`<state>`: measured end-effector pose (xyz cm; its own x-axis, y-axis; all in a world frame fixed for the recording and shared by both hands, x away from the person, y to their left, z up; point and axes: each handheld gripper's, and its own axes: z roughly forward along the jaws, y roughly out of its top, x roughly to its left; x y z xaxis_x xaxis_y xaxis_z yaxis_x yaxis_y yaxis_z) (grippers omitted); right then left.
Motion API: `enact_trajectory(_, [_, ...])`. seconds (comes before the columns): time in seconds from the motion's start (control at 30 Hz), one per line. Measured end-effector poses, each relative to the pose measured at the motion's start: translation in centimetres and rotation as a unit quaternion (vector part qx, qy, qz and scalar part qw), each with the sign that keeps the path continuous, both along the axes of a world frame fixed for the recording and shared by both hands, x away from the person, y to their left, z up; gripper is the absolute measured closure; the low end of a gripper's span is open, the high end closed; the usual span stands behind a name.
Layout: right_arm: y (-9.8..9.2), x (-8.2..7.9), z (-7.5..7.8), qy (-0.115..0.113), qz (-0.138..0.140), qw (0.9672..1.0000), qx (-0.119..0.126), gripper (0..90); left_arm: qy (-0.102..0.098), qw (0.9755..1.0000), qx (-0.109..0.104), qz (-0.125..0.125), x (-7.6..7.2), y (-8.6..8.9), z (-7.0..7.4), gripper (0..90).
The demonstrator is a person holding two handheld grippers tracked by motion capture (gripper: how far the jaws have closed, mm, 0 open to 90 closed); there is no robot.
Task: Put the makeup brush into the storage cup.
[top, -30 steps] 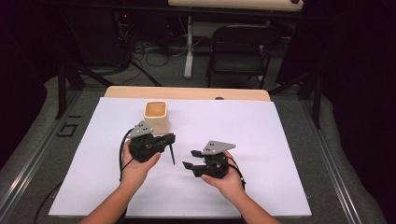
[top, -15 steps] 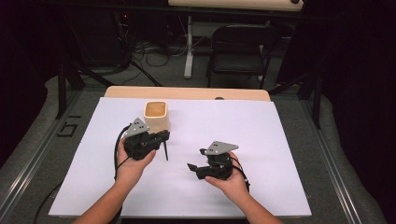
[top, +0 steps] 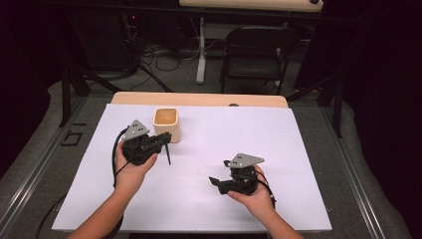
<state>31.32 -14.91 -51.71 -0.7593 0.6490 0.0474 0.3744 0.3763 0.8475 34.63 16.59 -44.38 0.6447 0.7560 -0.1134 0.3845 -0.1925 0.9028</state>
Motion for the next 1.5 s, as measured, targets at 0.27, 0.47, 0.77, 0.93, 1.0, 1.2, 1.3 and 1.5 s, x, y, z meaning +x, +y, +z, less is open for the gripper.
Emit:
enact_trajectory(0.27, [-0.3, -0.2, 0.0, -0.004, -0.004, 1.0, -0.006, 22.4, -0.007, 0.9999, -0.006, 0.011, 0.6, 0.6, 0.9, 83.6])
enact_trajectory(0.47, [-1.1, -0.4, -0.1, 0.001, -0.009, 0.9999, -0.005, 21.9, -0.018, 0.9996, -0.002, 0.022, 1.2, 1.1, 2.2, 83.6])
enact_trajectory(0.77, [-2.6, -0.7, -0.3, 0.005, -0.017, 0.9998, 0.007, 17.6, -0.023, 0.9992, -0.007, 0.031, 1.9, 1.6, 3.3, 83.6])
enact_trajectory(0.93, [-3.3, -1.0, -0.5, 0.012, -0.021, 0.9995, 0.023, 15.3, -0.026, 0.9991, -0.008, 0.034, 2.2, 1.6, 3.6, 83.6])
enact_trajectory(1.0, [-3.5, -1.1, -0.5, 0.013, -0.02, 0.9994, 0.027, 14.7, -0.025, 0.9991, -0.007, 0.033, 2.2, 1.6, 3.7, 83.6])
enact_trajectory(1.2, [-4.0, -1.5, -0.6, 0.011, -0.017, 0.9993, 0.031, 13.9, -0.026, 0.9989, -0.009, 0.038, 2.5, 1.7, 3.7, 83.7])
enact_trajectory(1.3, [-4.2, -1.6, -0.6, 0.011, -0.016, 0.9994, 0.03, 13.5, -0.025, 0.9988, -0.012, 0.041, 2.6, 1.8, 3.7, 83.6])
enact_trajectory(1.5, [-4.3, -1.6, -0.8, 0.011, -0.022, 0.9993, 0.027, 13.3, -0.026, 0.9987, -0.012, 0.043, 2.8, 1.8, 3.8, 83.6])
